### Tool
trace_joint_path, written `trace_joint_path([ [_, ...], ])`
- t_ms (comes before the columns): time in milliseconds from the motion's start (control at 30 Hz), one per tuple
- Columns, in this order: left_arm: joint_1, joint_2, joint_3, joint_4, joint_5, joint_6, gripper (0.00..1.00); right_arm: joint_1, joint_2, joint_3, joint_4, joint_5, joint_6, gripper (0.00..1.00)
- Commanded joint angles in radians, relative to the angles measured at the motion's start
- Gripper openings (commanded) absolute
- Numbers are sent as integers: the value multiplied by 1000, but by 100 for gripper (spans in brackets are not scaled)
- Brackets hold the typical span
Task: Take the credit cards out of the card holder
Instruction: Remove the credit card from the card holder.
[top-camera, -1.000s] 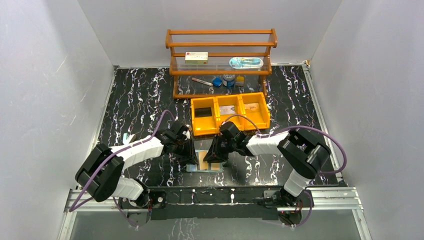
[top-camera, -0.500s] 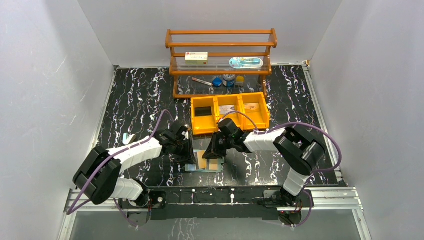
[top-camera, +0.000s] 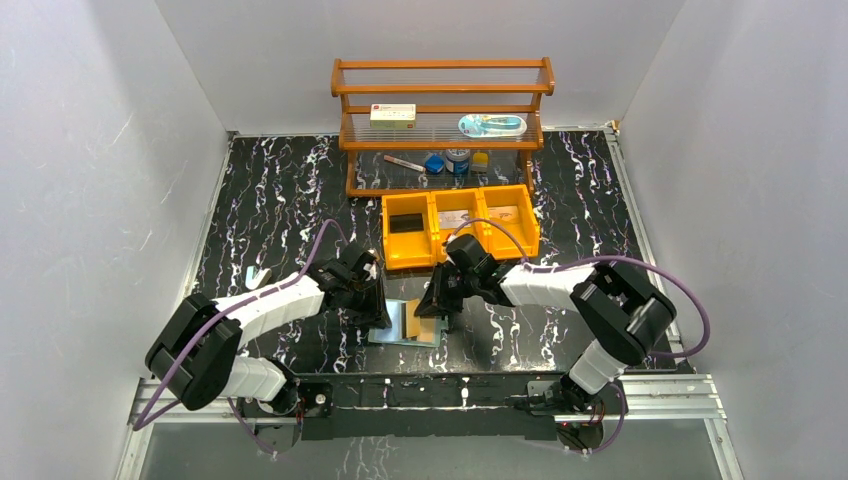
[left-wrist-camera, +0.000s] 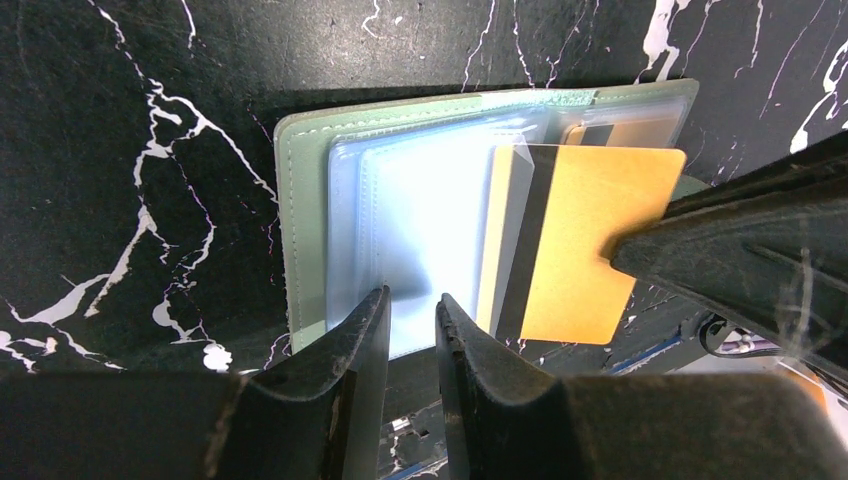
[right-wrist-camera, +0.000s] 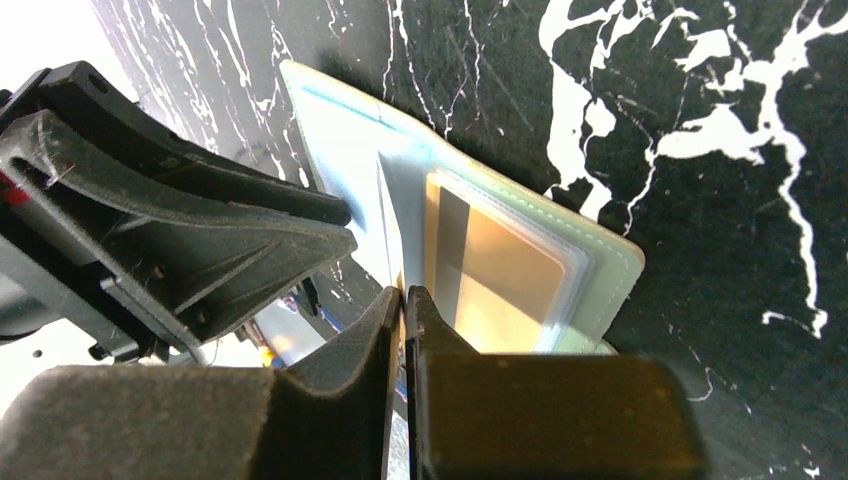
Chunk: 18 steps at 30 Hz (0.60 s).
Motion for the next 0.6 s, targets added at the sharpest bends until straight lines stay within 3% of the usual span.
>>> trace_joint_path([
  [0,-3,-12,-8,-62,-43,15,23,-10,-81,-2,-44,24,-23,13],
  [167,-3,-41,2,-67,-61,2,27,-10,-152,-4,-44,51,-16,9],
  [367,-3,-115,56,-68,-84,-22,50,-9,-190,-2,-22,50,-17,6],
  [567,-3,-137,111,-71,-89,-54,61,-10,-197,-1,-1,43,-19,6],
])
